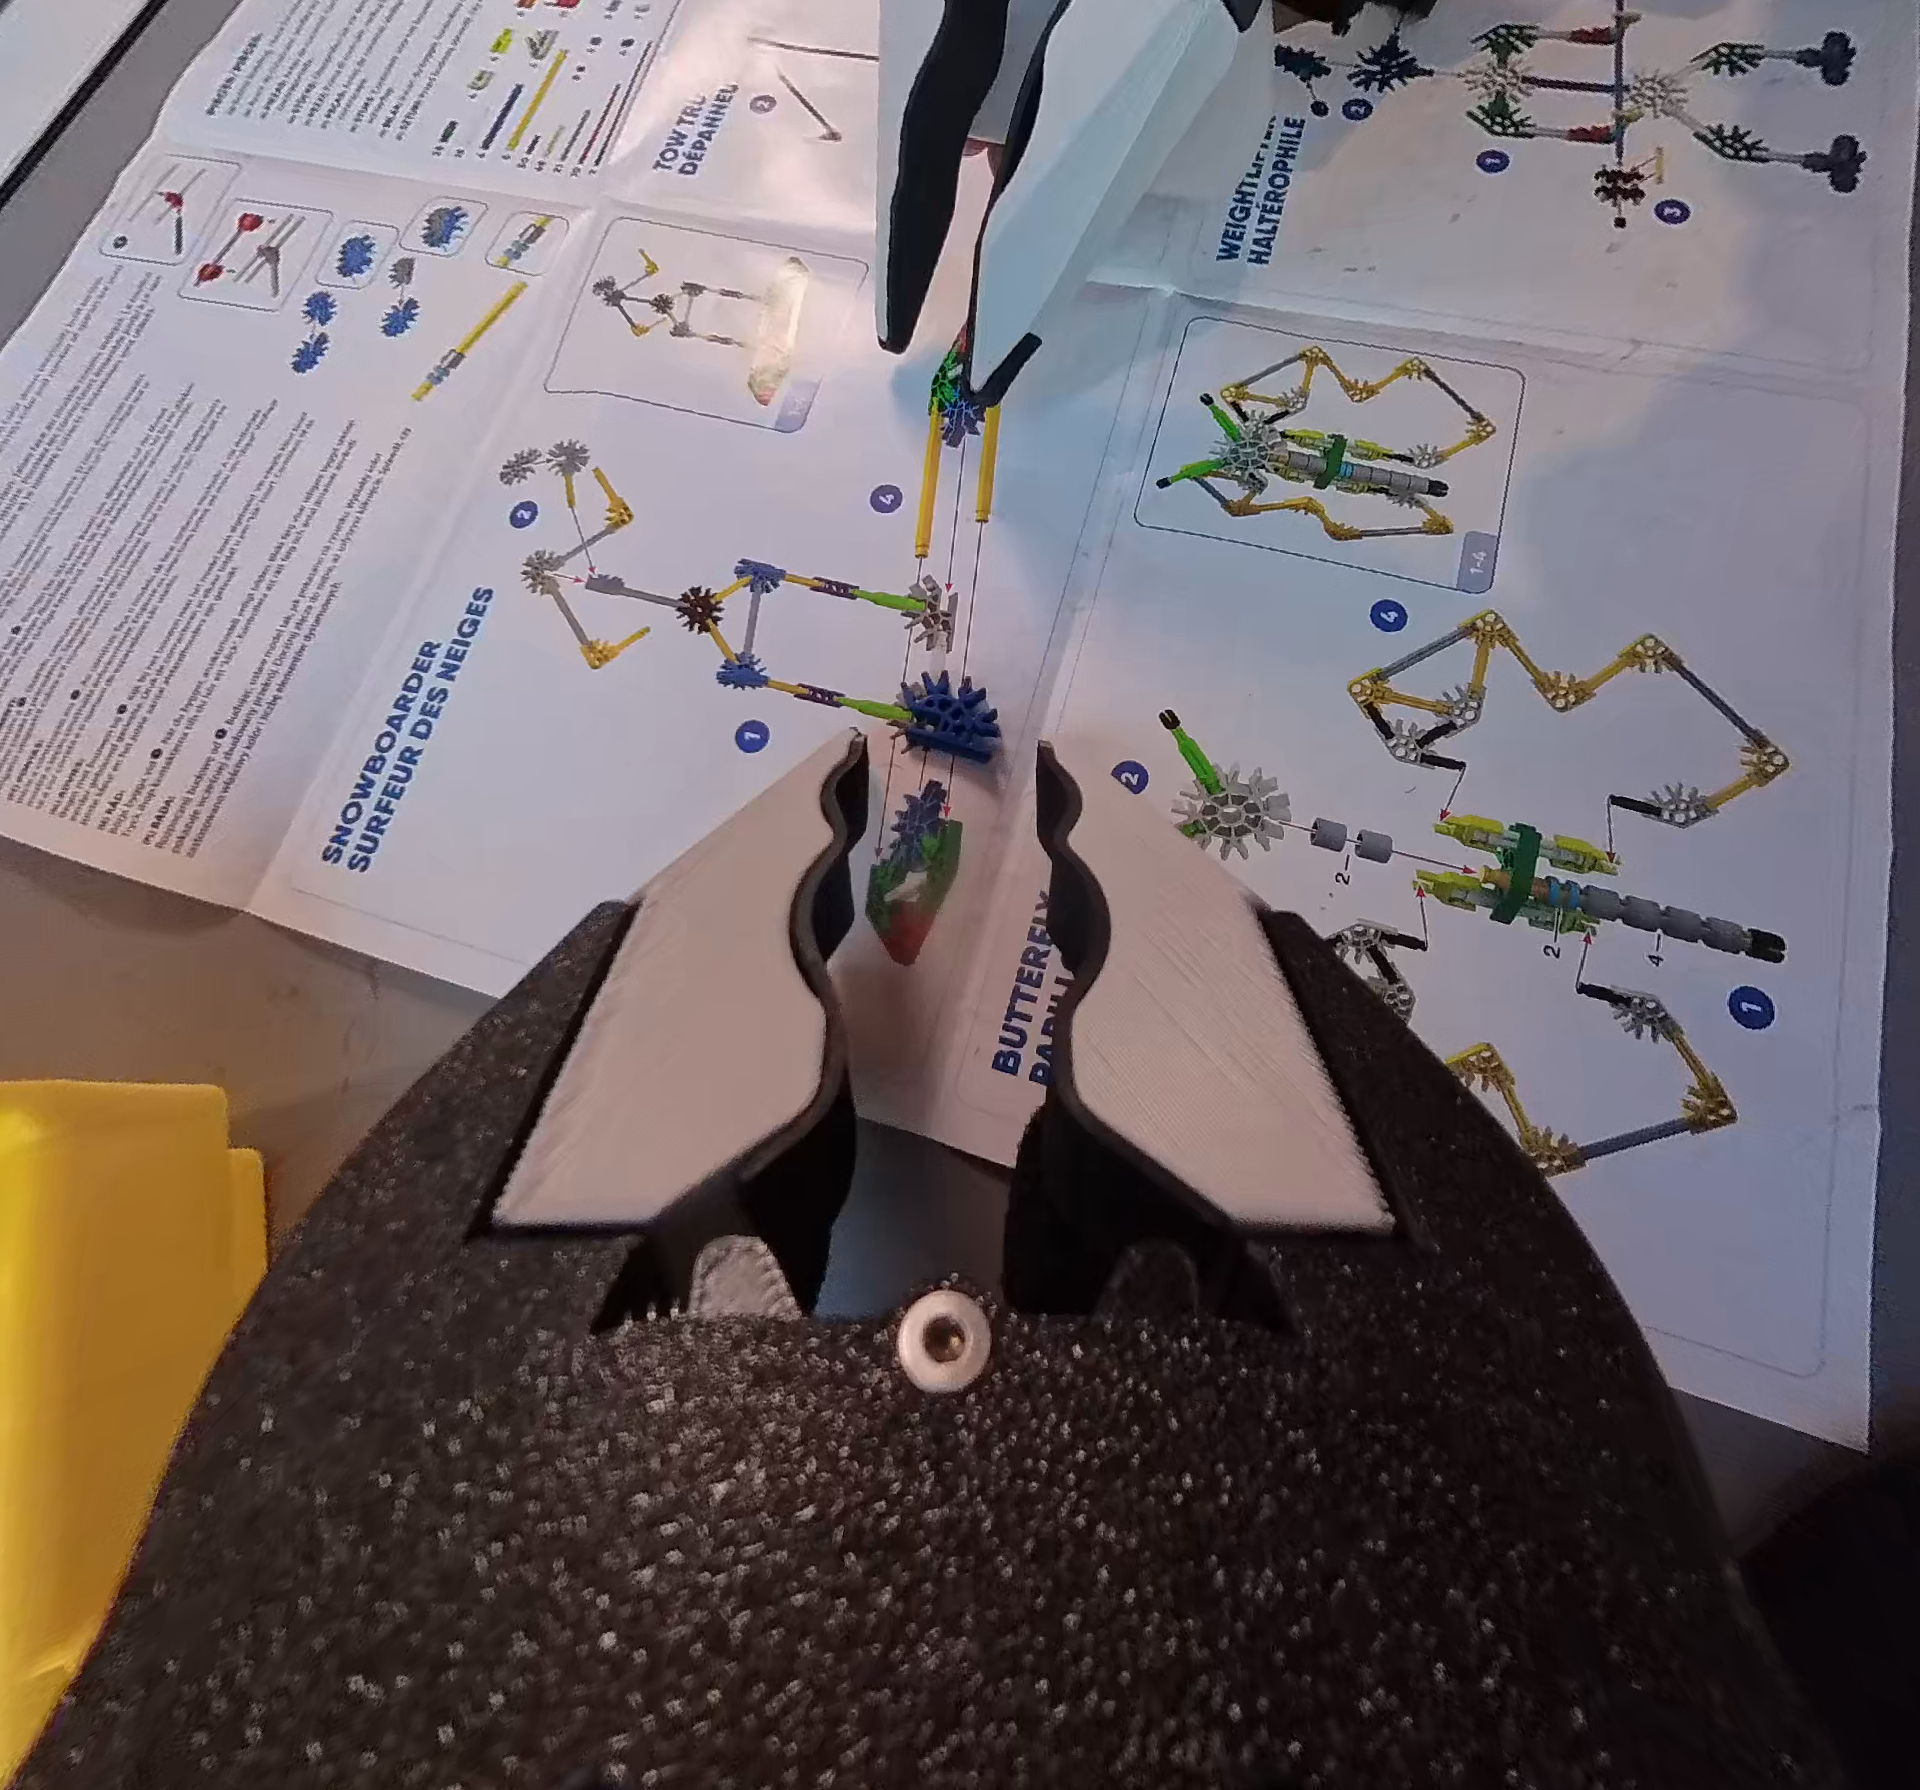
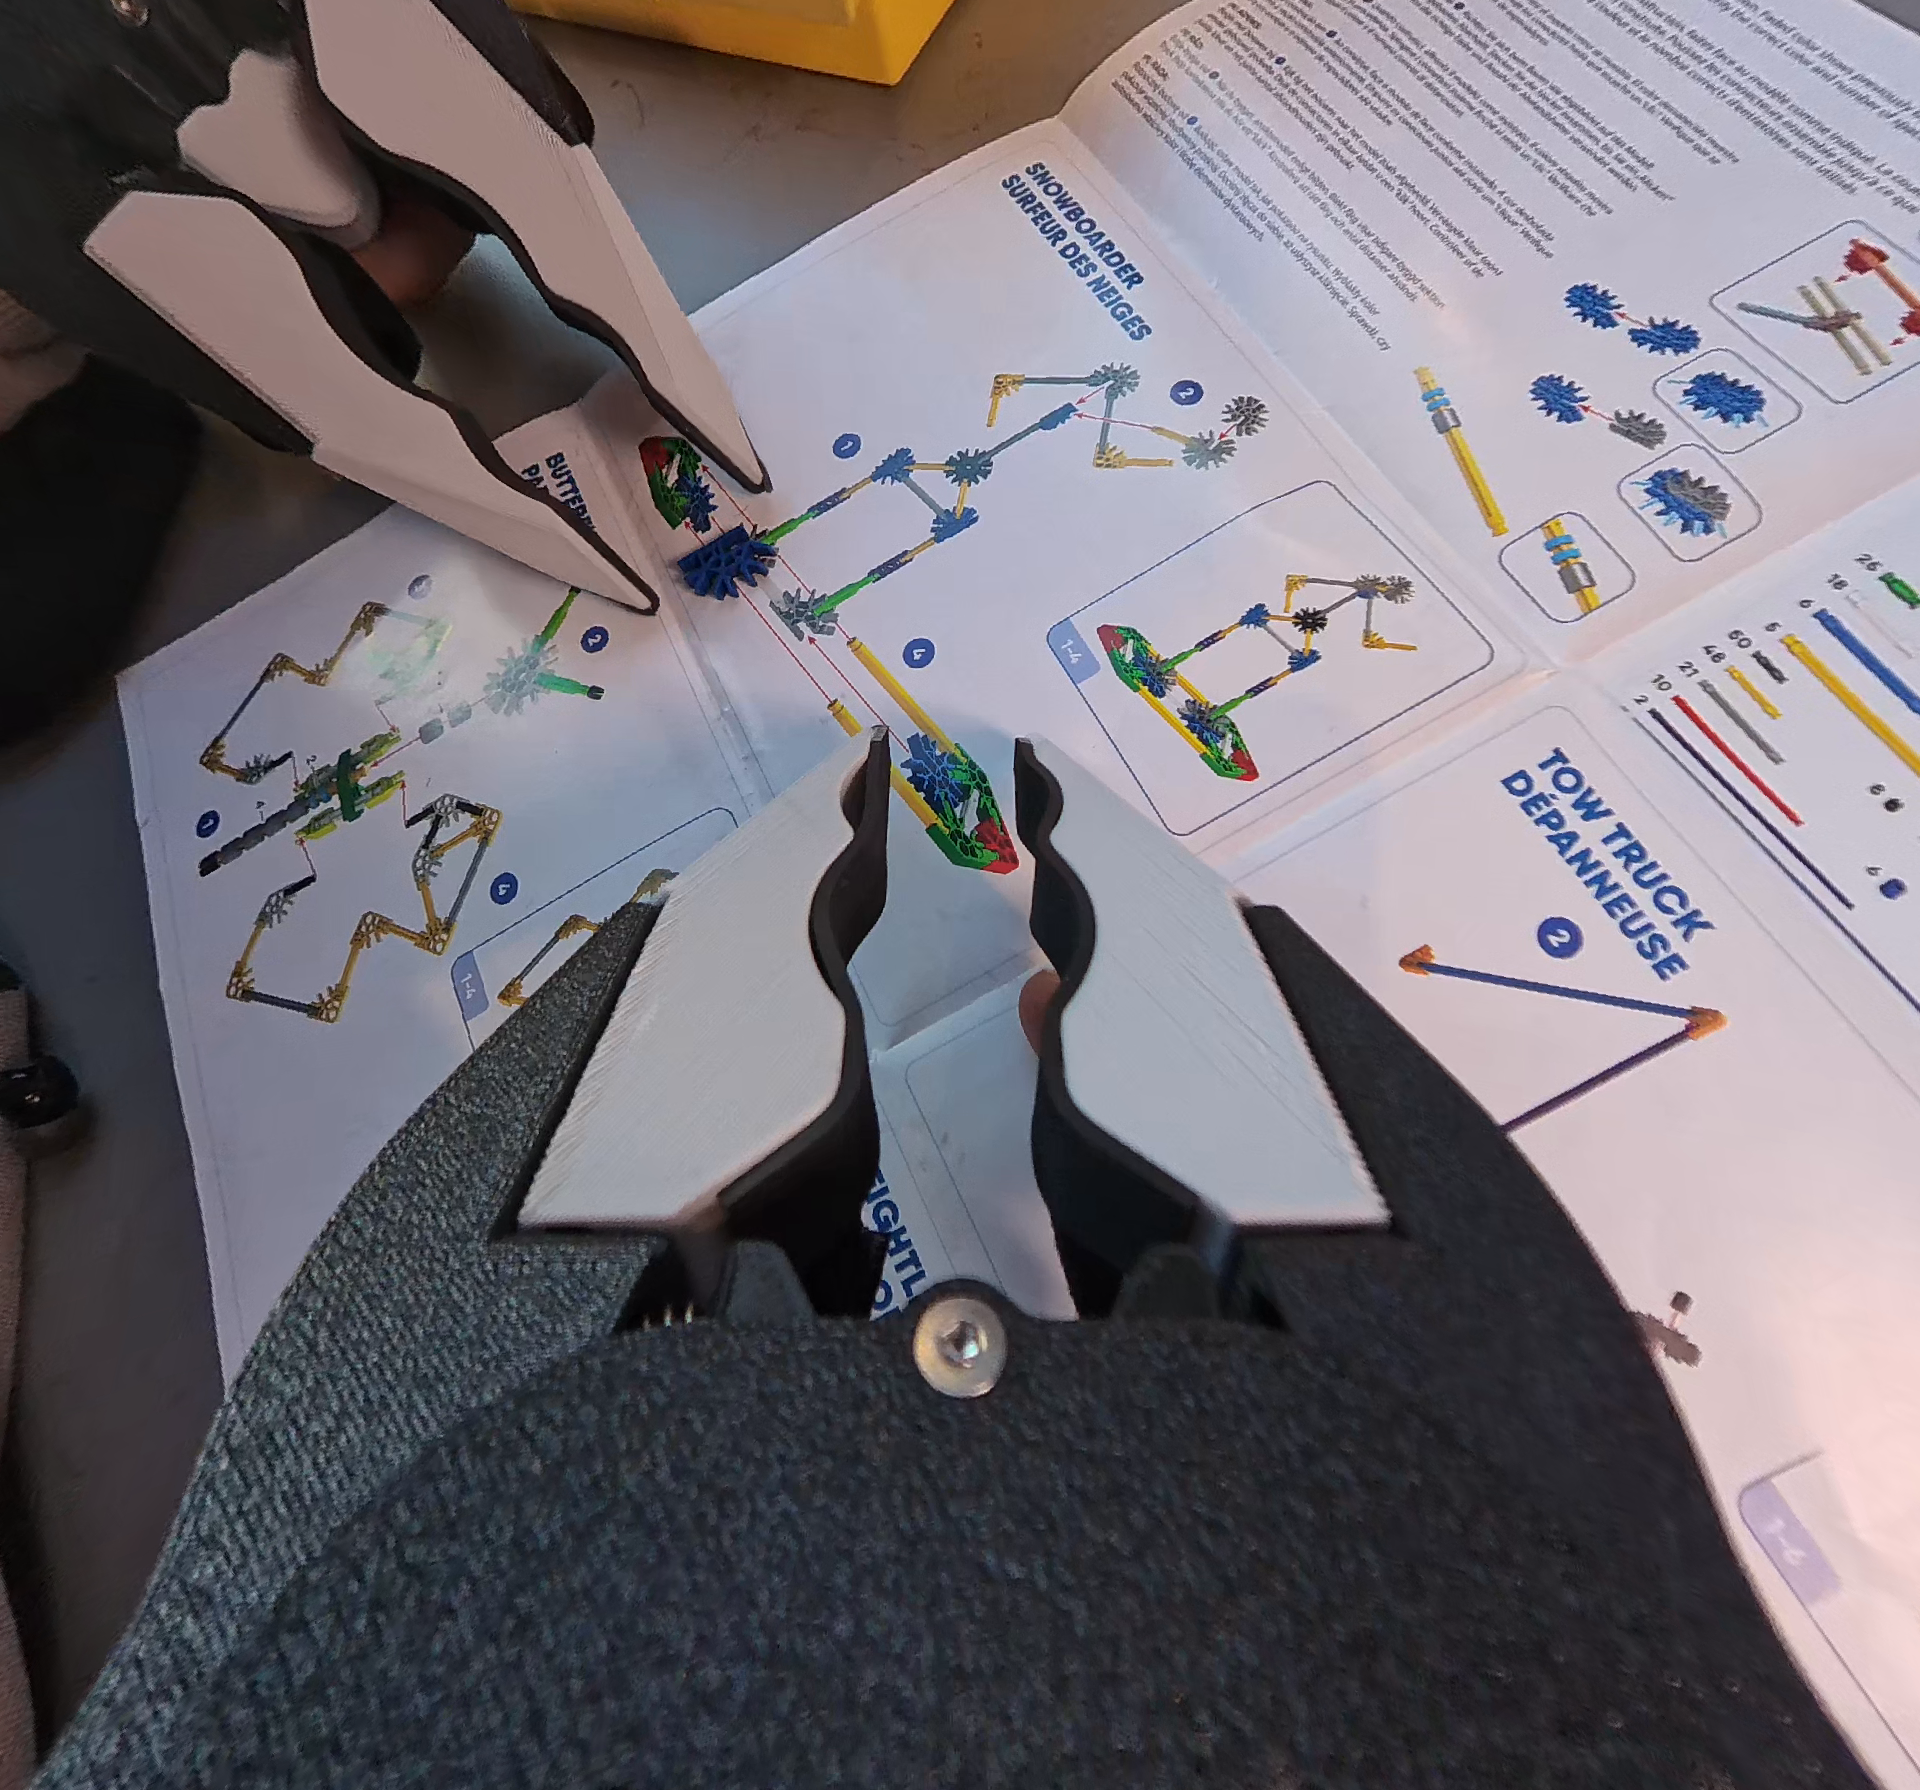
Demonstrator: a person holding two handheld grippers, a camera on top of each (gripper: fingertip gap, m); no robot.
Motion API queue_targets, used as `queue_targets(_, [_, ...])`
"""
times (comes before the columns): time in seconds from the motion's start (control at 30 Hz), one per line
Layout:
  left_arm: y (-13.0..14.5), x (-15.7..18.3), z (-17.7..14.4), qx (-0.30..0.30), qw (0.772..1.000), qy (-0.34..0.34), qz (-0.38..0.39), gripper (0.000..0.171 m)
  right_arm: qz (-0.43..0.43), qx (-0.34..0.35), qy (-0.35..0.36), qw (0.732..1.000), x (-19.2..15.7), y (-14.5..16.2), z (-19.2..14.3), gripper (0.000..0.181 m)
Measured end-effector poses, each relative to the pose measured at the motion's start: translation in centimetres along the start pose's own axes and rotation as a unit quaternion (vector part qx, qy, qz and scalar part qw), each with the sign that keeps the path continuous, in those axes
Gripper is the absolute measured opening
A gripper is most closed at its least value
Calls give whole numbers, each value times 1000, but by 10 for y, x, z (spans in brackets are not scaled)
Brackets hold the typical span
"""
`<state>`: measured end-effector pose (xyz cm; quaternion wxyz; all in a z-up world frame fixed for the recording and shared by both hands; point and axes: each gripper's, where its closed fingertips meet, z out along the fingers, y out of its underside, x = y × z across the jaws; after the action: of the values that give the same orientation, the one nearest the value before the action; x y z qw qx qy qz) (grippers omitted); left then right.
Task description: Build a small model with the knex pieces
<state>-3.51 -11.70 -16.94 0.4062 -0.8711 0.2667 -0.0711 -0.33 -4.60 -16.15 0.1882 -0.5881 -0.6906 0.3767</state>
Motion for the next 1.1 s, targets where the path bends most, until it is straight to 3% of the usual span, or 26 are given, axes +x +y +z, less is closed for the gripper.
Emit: queue_targets(1.1, [0,1,2,5,1000,1,4,4,0,0,-1,1000,0,0,0,22])
